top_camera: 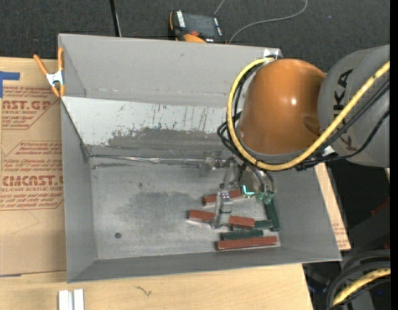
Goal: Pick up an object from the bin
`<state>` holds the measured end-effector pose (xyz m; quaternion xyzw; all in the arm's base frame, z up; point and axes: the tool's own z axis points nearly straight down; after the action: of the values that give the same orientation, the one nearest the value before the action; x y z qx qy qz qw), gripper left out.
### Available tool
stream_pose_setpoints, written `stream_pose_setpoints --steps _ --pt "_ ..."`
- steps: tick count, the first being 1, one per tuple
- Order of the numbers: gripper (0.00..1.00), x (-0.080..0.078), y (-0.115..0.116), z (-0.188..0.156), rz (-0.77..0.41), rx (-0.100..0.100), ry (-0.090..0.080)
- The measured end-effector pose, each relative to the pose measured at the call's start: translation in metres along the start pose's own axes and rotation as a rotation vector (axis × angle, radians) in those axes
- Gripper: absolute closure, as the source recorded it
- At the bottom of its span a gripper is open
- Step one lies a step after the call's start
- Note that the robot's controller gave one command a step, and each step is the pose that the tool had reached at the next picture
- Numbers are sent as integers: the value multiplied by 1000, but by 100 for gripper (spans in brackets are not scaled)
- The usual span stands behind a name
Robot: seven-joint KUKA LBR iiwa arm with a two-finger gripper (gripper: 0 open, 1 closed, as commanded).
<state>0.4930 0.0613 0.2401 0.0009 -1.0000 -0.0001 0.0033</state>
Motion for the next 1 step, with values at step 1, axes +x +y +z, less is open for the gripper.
stream_pose_setpoints --steps 1 --pt "0 -6 -39 174 -134 0 -2"
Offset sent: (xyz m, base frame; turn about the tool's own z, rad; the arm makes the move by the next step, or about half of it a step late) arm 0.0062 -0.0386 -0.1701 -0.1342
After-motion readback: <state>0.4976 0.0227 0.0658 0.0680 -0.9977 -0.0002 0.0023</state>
